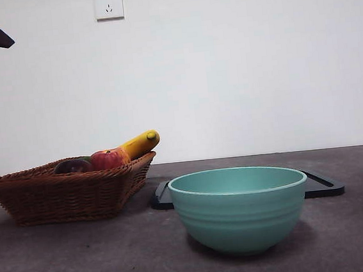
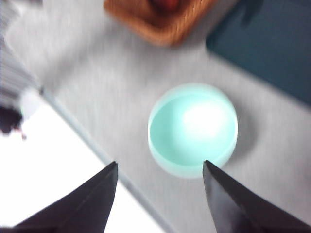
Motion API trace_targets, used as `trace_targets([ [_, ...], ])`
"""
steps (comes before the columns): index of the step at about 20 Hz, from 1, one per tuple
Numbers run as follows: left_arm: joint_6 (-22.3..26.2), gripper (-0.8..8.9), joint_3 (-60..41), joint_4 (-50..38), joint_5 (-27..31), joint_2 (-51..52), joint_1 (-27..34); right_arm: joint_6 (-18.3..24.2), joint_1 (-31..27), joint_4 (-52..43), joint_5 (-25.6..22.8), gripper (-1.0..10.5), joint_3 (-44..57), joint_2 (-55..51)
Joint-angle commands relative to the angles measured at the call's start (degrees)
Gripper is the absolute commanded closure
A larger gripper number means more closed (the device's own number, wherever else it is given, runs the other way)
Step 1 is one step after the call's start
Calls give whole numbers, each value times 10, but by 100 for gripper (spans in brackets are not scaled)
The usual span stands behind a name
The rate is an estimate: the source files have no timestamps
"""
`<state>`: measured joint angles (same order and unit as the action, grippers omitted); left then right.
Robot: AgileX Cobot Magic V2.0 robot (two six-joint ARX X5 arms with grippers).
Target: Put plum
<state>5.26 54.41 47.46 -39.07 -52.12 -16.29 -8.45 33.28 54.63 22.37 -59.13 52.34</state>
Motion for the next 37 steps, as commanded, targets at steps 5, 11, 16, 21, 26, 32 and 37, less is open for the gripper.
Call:
trace_targets([
  [5, 7, 377, 7, -3, -3, -4, -2, 36, 4, 57, 2, 669, -8, -12],
  [11, 7, 377, 7, -3, -3, -4, -2, 43, 4, 50, 1, 669, -8, -11],
  [16, 7, 462, 7, -3, -3, -4, -2, 45, 4, 50, 2, 711, -8, -11],
  [21, 7, 807, 7, -3, -3, -4, -2, 46, 4, 50, 1, 938, -8, -11],
  [26, 7, 807, 7, -3, -3, -4, -2, 46, 4, 48, 1, 938, -8, -11],
  [32, 7, 807, 7, -3, -3, -4, -2, 46, 4, 45, 1, 938, -8, -11],
  [37, 7, 807, 7, -3, -3, -4, -2, 46, 4, 45, 1, 938, -8, -11],
])
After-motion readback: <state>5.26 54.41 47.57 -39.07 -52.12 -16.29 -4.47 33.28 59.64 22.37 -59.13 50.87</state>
